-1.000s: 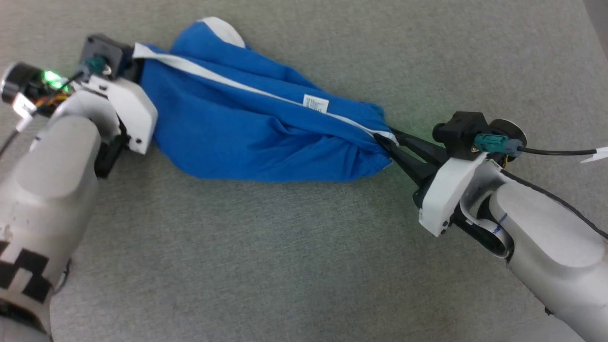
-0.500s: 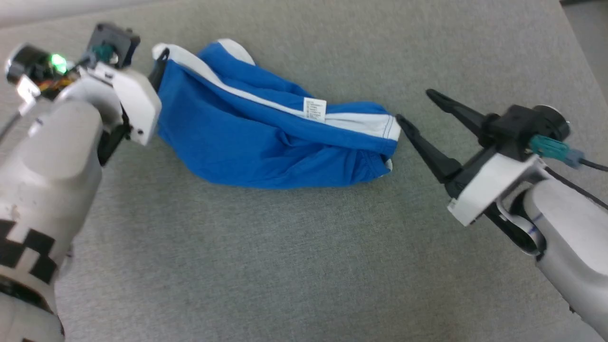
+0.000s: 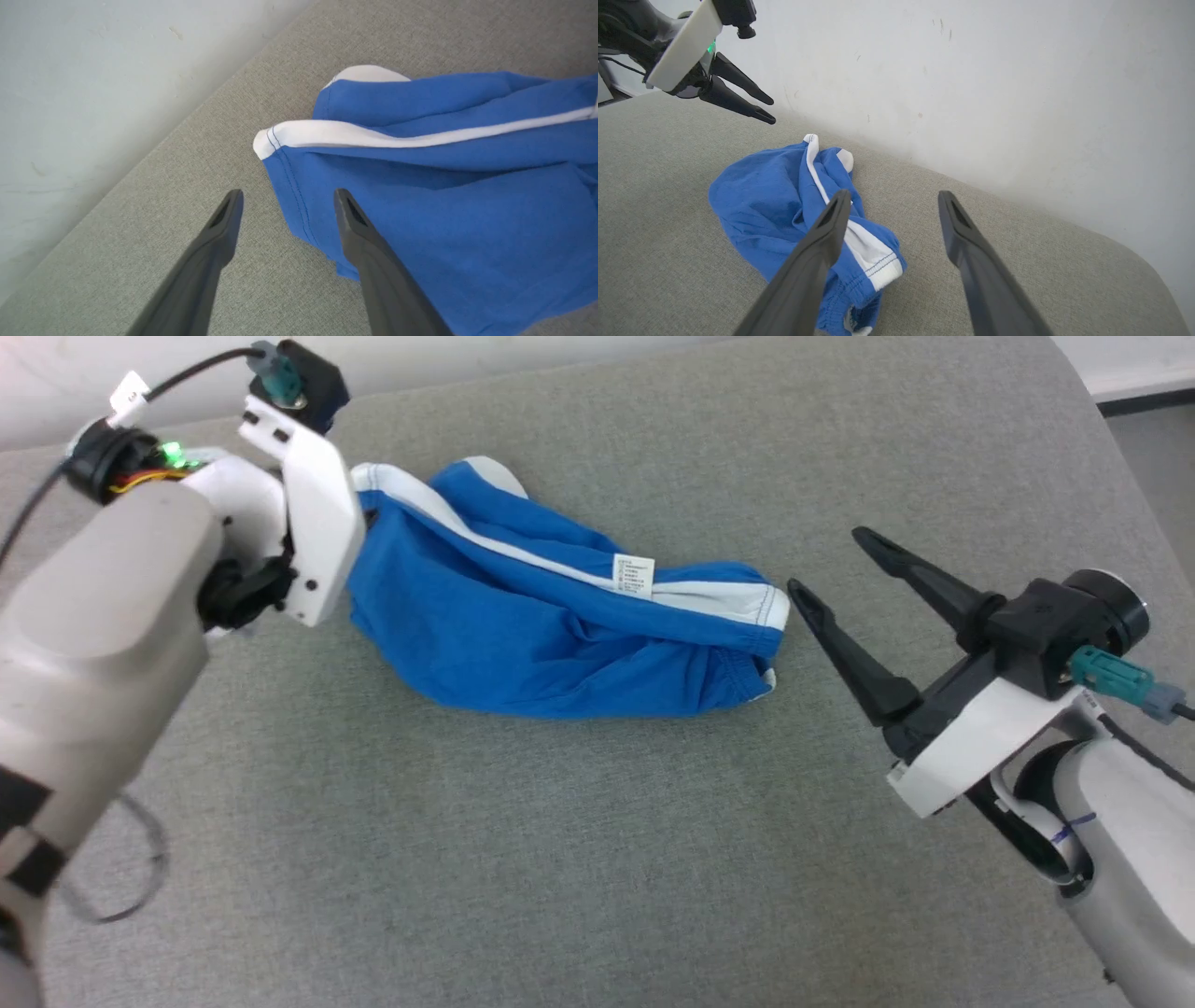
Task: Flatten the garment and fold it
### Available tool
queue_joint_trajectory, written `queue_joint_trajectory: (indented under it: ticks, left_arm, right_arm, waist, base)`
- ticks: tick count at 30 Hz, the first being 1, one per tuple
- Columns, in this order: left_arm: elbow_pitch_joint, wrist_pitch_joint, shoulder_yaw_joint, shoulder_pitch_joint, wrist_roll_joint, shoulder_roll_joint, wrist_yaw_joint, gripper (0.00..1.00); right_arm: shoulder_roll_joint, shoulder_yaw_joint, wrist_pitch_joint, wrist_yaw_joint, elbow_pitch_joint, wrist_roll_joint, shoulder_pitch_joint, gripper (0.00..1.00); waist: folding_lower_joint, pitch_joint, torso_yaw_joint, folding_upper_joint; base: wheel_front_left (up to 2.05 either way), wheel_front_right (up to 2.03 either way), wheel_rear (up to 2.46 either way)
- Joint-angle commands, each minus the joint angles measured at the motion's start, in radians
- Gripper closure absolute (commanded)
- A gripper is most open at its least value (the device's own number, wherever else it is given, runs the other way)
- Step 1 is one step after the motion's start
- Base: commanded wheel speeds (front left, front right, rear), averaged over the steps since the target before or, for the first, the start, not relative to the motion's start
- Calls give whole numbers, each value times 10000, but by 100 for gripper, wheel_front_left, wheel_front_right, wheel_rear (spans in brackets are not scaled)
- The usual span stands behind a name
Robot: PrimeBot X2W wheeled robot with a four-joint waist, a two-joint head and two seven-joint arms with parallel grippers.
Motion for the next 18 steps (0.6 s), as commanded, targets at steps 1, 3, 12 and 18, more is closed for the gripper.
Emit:
queue_joint_trajectory:
  ticks: [1, 3, 12, 18]
  left_arm:
    - [-159, 266, -131, -112, -221, 155, -65, 0]
    - [-460, 786, -379, -144, -580, 381, -65, 0]
    - [-377, 1747, -1202, 148, -1096, 658, -66, 0]
    - [-527, 2433, -1617, 472, -1192, 786, -66, 100]
  right_arm:
    - [96, -37, 55, -21, -71, -50, 126, 0]
    - [205, -53, 125, -21, -156, -91, 158, 0]
    - [709, 250, 82, -21, 192, -18, -19, 0]
    - [759, 462, -59, -21, 569, 186, -296, 0]
  waist:
    - [1, 200, -214, 0]
    - [1, 340, -375, 0]
    - [1, 941, -1056, 0]
    - [1, 962, -1156, 0]
  base:
    - [0, 0, 0]
    - [0, 0, 0]
    - [0, 0, 0]
    - [0, 0, 0]
